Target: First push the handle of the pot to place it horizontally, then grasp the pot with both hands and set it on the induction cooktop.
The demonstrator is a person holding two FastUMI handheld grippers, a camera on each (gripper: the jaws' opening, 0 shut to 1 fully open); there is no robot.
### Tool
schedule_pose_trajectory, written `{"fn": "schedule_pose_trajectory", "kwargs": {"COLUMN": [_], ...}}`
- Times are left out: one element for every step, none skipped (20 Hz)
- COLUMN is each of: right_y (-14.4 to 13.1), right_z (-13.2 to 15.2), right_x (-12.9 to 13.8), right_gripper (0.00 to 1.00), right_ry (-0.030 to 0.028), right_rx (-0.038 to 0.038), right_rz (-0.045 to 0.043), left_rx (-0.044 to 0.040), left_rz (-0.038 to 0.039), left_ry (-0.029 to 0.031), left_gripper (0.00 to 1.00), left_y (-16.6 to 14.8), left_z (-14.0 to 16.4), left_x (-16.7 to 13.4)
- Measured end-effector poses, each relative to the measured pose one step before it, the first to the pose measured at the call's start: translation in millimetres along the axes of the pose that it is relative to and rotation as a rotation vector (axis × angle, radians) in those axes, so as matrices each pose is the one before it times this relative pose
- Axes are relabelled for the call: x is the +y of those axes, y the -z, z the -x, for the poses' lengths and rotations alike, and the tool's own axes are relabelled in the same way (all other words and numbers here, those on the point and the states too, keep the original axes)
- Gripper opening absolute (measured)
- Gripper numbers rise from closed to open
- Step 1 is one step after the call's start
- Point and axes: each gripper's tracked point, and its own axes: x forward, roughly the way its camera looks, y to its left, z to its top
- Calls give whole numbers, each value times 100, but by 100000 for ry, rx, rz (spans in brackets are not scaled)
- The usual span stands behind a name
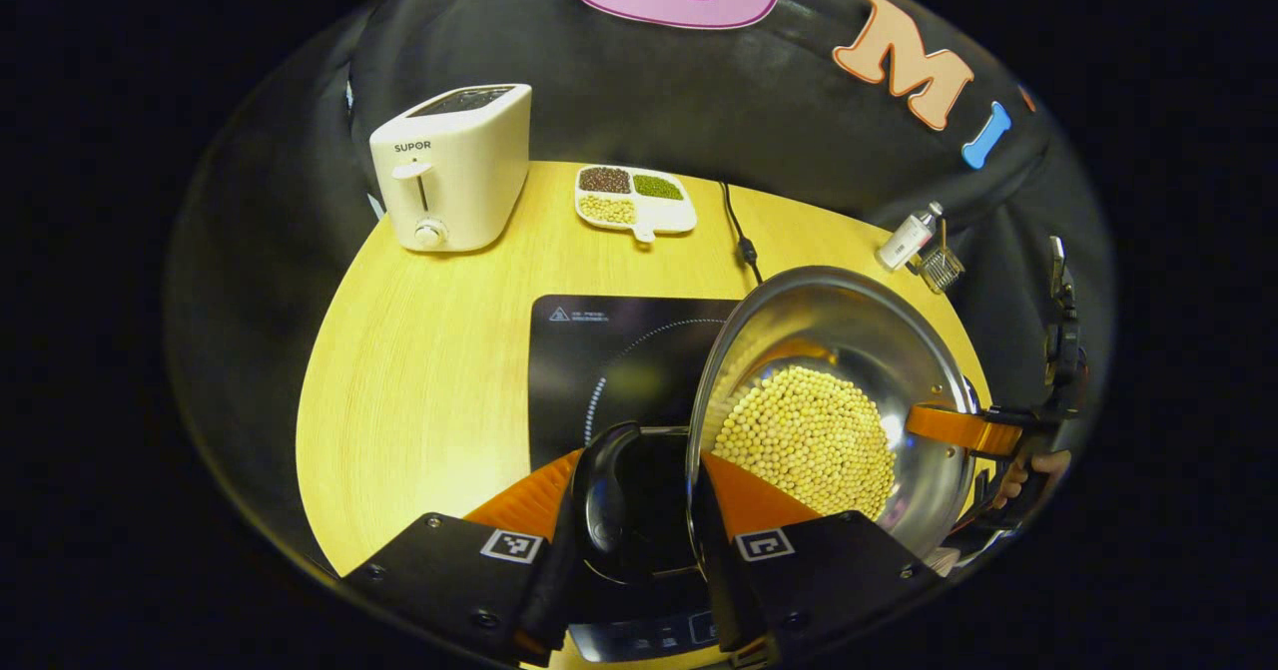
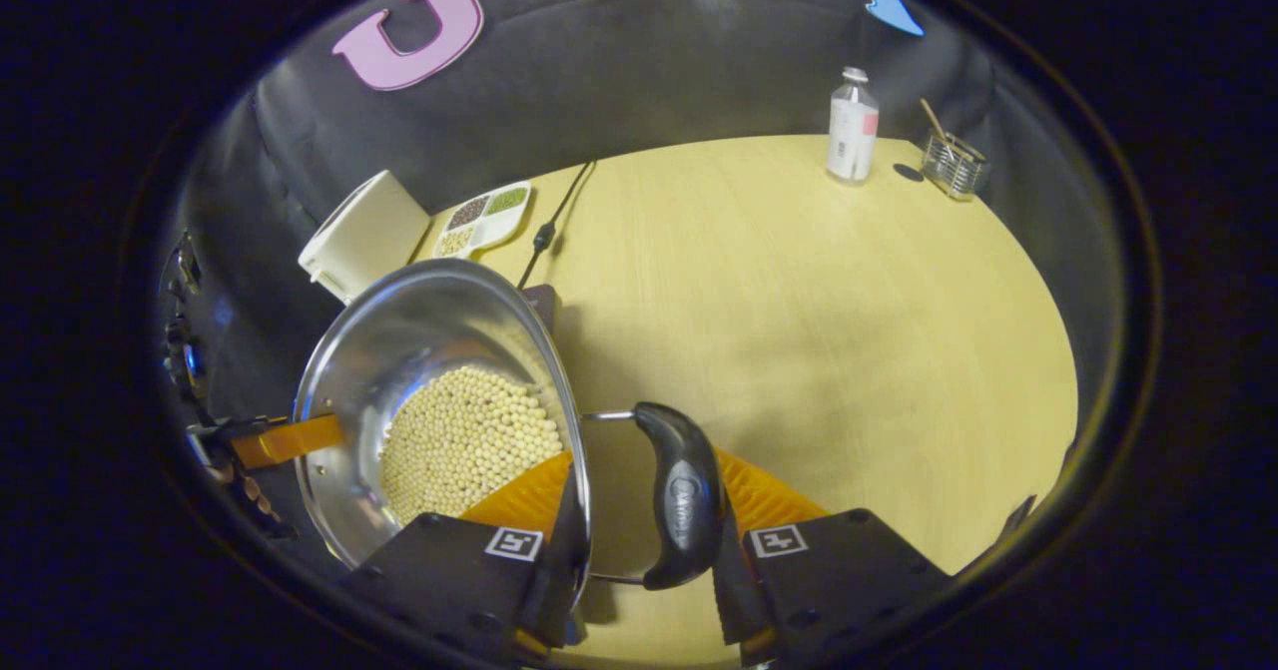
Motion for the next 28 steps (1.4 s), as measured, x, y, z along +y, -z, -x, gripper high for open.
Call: {"fn": "schedule_pose_trajectory", "kwargs": {"right_y": [-94, -62, 108, -148, -1, -262, -118, -63, -35, -95, -54, -75, 20, -78, 54, 45, 74, 136, 50, -357, -296, -80, -49, -227, -285, -387, -173, -536], "right_z": [-106, -159, -80, -263, -112, -161, -195, -186, -247, -202, -132, -62, -57, 2, -154, 4, -96, -163, 185, 15, 30, 144, 218, 285, 391, 431, 417, 591], "right_x": [422, 387, 278, 386, 382, 543, 599, 593, 472, 463, 301, 246, 85, 91, 14, 15, 2, 10, -126, -24, 92, 183, 125, 101, 116, -30, 21, -33], "right_gripper": [55, 55, 55, 55, 60, 60, 60, 60, 60, 60, 60, 60, 60, 60, 60, 60, 60, 61, 58, 63, 63, 70, 72, 74, 77, 88, 99, 94], "right_ry": [792, 671, 388, 303, 106, 104, 32, -69, -157, -295, -252, -173, -109, -261, -220, -165, 159, 1045, 576, 908, -429, -1140, -1248, -1595, -1348, -1261, -1150, -1312], "right_rx": [-137, 440, 381, 217, 140, -70, 49, -11, 106, 194, 205, -96, -204, -44, 365, 328, 19, 473, -611, -878, -940, -181, 7, -517, -967, -952, -1105, -1533], "right_rz": [-108, -491, -972, -421, -359, -512, -2, 353, 99, -274, -356, 88, 1, -263, -157, -222, 340, 59, -316, -578, -598, -418, -204, -102, -13, -51, -131, -333], "left_rx": [-948, -795, -831, -228, -327, -1145, -576, -553, -517, -946, -853, -415, -772, -178, -91, -264, 540, 575, 1363, 1792, 589, 73, -1428, -1622, -1505, -814, -494, -1103], "left_rz": [-1628, -1061, -852, -417, -46, -328, -651, -435, -260, -471, -509, -300, 137, 379, 357, 586, -274, -843, -879, -1406, -1396, -1250, -783, -556, -65, 36, -167, -79], "left_ry": [760, 439, 91, -33, -141, -107, -173, -282, -403, -391, -260, -166, -32, -323, -466, -688, -423, -840, -1466, -1249, -1335, -1580, -2307, -1330, -1235, -2144, -2706, -2334], "left_gripper": [55, 55, 55, 55, 55, 55, 55, 55, 56, 55, 56, 56, 56, 56, 56, 59, 59, 60, 61, 65, 70, 70, 71, 74, 77, 83, 84, 86], "left_y": [-353, -399, -397, -242, -162, -367, -208, -208, -164, -261, -132, -24, -83, -43, 104, -58, 91, 99, 249, 423, 255, 28, -107, -225, -202, -145, -22, -284], "left_z": [-194, -192, -72, -102, -88, -31, -66, -26, 22, 56, -77, -19, 35, -44, -17, 33, 40, -37, 13, 148, 192, 283, 263, 387, 493, 473, 537, 648], "left_x": [471, 453, 394, 431, 414, 425, 559, 482, 586, 358, 366, 143, 160, 107, 18, 77, -98, 5, 119, -55, -46, 100, 223, 30, 99, 184, 433, 249]}}
